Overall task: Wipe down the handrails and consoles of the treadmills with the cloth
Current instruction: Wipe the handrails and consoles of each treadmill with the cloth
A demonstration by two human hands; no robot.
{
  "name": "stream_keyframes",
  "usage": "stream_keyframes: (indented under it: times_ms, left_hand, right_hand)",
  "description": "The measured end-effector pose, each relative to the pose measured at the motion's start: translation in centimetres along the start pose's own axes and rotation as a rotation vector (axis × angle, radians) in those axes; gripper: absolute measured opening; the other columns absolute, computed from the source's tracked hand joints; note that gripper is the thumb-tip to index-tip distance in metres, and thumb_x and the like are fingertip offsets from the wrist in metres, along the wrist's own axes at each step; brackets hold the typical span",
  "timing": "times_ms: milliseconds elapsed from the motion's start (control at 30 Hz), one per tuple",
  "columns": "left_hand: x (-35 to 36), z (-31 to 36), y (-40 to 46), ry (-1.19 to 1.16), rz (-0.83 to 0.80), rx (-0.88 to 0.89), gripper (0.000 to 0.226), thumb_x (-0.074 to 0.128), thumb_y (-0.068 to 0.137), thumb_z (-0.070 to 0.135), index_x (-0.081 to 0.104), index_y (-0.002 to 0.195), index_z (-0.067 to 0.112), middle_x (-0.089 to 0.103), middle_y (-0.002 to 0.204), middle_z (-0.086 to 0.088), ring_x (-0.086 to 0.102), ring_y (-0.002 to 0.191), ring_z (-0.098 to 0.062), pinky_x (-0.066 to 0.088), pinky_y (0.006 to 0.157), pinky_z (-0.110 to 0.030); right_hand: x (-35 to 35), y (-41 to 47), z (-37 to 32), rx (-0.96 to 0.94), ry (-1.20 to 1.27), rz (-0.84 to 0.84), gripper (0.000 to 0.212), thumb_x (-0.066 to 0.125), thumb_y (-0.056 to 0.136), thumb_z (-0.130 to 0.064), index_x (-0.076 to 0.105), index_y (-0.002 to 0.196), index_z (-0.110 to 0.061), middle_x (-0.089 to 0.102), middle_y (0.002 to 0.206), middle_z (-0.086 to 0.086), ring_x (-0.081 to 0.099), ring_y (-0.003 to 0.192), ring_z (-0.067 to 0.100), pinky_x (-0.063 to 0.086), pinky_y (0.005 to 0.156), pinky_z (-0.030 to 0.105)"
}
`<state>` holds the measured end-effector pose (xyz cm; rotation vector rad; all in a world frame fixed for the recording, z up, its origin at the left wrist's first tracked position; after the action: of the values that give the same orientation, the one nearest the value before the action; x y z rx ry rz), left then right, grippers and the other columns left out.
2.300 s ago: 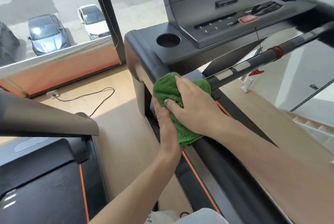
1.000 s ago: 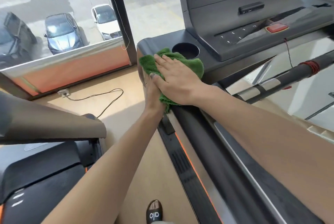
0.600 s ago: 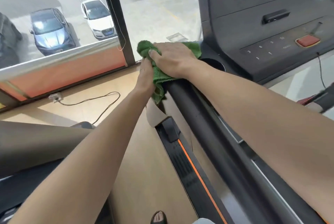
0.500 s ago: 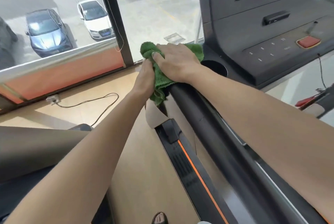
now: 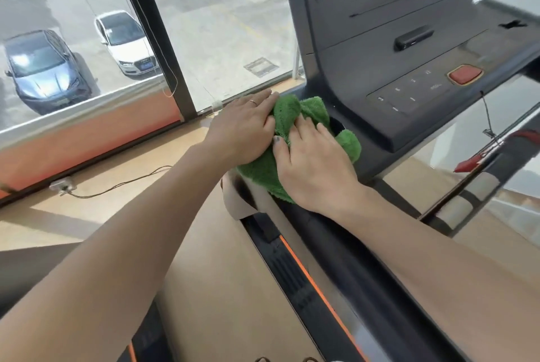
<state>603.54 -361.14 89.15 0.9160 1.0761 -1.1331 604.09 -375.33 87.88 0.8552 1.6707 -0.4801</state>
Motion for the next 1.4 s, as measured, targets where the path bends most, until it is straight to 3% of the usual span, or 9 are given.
stream_keyframes:
  times_ms: [133, 267, 333, 567, 767, 900, 1067, 1233, 1400]
  left_hand:
    - [-0.2, 0.2, 0.5, 0.041, -0.042, 0.001, 0.057, 0.020, 0.105, 0.039, 0.018, 0.161, 0.032, 0.016, 0.168, 0.013, 0.020, 0.152, -0.012, 0.017, 0.123, -0.031]
    - [0.1, 2.7, -2.4, 0.146, -0.068, 0.034, 0.057, 0.016, 0.108, 0.041, 0.009, 0.163, 0.027, 0.004, 0.169, 0.010, 0.001, 0.155, -0.008, -0.003, 0.125, -0.028]
    - [0.7, 5.0, -4.4, 0.154, -0.064, 0.084, 0.057, 0.016, 0.108, 0.041, 0.008, 0.163, 0.026, -0.001, 0.169, 0.009, -0.004, 0.155, -0.006, -0.009, 0.122, -0.025]
    - [0.9, 8.3, -2.1, 0.180, -0.145, 0.100, 0.053, 0.018, 0.109, 0.042, 0.047, 0.149, 0.024, 0.003, 0.170, 0.005, 0.002, 0.155, -0.011, -0.005, 0.119, -0.024]
    - [1.6, 9.5, -0.3, 0.235, 0.006, 0.083, 0.032, 0.038, 0.102, 0.026, 0.062, 0.116, 0.011, 0.025, 0.157, -0.009, 0.024, 0.140, -0.032, 0.021, 0.116, -0.044]
    - [0.0, 10.2, -2.8, 0.224, 0.367, 0.079, 0.012, 0.048, 0.095, 0.014, 0.053, 0.105, 0.011, 0.049, 0.118, -0.010, 0.048, 0.104, -0.030, 0.043, 0.088, -0.044]
    - [0.2, 11.3, -5.1, -0.085, -0.065, 0.153, 0.030, 0.034, 0.107, 0.042, 0.046, 0.128, 0.024, 0.058, 0.117, 0.006, 0.058, 0.097, -0.019, 0.045, 0.085, -0.039]
    - [1.9, 10.6, -3.4, 0.188, 0.066, 0.182, 0.036, 0.025, 0.108, 0.039, 0.048, 0.123, 0.016, 0.066, 0.119, -0.001, 0.063, 0.107, -0.025, 0.037, 0.104, -0.034]
    - [1.7, 11.1, -2.7, 0.336, 0.129, 0.169, 0.028, 0.028, 0.107, 0.034, 0.043, 0.090, 0.019, 0.063, 0.088, -0.005, 0.064, 0.082, -0.031, 0.047, 0.084, -0.039]
  right_hand:
    - [-0.5, 0.1, 0.3, 0.041, 0.119, 0.019, 0.060, 0.022, 0.105, -0.042, 0.032, 0.154, -0.009, 0.038, 0.158, 0.009, 0.038, 0.142, 0.026, 0.028, 0.118, 0.042]
    - [-1.7, -3.2, 2.0, -0.040, 0.002, 0.127, 0.051, 0.025, 0.104, -0.044, 0.062, 0.116, -0.010, 0.067, 0.116, 0.009, 0.059, 0.108, 0.029, 0.039, 0.104, 0.041]
    - [-2.4, -5.4, 3.5, -0.094, -0.004, 0.154, 0.055, 0.025, 0.102, -0.046, 0.065, 0.113, -0.011, 0.067, 0.114, 0.007, 0.057, 0.114, 0.026, 0.038, 0.111, 0.041]
    - [-4.7, -4.3, 7.9, -0.163, 0.091, 0.234, 0.057, 0.018, 0.102, -0.042, 0.066, 0.089, -0.013, 0.063, 0.095, 0.003, 0.057, 0.098, 0.025, 0.044, 0.091, 0.040]
    - [-3.4, -5.0, 10.7, -0.256, 0.250, 0.446, 0.034, 0.043, 0.101, -0.021, 0.066, 0.114, 0.000, 0.066, 0.115, 0.012, 0.058, 0.113, 0.030, 0.045, 0.103, 0.039]
    - [-3.9, -4.8, 11.8, -0.180, 0.359, 0.555, 0.027, 0.049, 0.099, -0.018, 0.063, 0.115, -0.001, 0.063, 0.117, 0.011, 0.053, 0.113, 0.025, 0.035, 0.104, 0.019]
    - [-4.2, -4.0, 13.4, 0.021, 0.336, 0.648, 0.027, 0.044, 0.100, -0.022, 0.063, 0.108, -0.005, 0.064, 0.107, 0.008, 0.055, 0.104, 0.026, 0.042, 0.094, 0.038]
    - [-3.5, -3.3, 13.6, 0.075, 0.298, 0.656, 0.030, 0.042, 0.101, -0.025, 0.062, 0.109, -0.004, 0.063, 0.107, 0.010, 0.055, 0.104, 0.030, 0.043, 0.094, 0.042]
    - [-4.1, -3.8, 13.6, 0.064, 0.274, 0.725, 0.028, 0.045, 0.101, -0.022, 0.062, 0.113, -0.004, 0.063, 0.112, 0.010, 0.056, 0.109, 0.032, 0.043, 0.096, 0.043]
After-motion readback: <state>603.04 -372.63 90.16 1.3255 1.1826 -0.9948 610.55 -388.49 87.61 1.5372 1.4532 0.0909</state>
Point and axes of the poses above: each hand's wrist, its own y-axis towards the middle knuckle, its own x-axis out of the palm, z = x × y, the point moved 3 cm from there along y, towards the middle knuckle
